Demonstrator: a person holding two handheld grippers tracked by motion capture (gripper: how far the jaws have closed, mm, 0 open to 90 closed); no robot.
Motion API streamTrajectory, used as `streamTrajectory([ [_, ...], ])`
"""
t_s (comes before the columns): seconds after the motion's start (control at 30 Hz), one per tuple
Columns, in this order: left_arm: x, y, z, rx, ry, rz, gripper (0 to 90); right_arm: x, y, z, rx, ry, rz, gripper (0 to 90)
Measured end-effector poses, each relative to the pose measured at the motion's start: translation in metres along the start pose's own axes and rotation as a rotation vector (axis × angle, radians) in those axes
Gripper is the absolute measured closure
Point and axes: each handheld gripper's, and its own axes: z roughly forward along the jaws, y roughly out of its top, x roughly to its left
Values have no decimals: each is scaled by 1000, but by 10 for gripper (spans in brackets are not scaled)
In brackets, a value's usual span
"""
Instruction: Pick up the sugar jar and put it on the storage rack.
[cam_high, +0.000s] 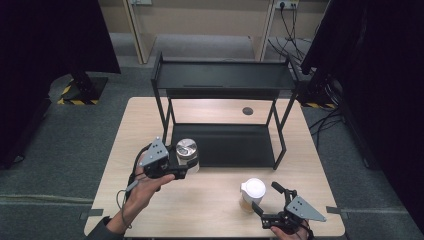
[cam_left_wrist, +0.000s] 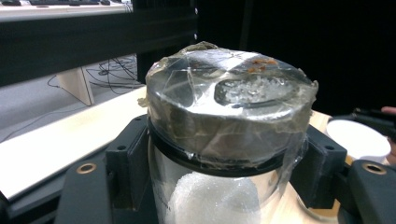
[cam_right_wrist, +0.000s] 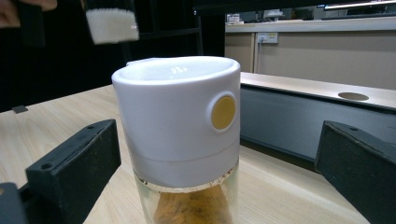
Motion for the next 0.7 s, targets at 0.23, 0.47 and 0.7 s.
streamTrajectory([
  [0.23,4,32,4,-7,-20,-2,312,0,0,0,0,0,0,4],
  [0.47,7,54,5,-12,-33,-8,312,0,0,0,1,0,2,4],
  [0.7,12,81,4,-11,-23,-10,312,0,0,0,0,1,2,4],
])
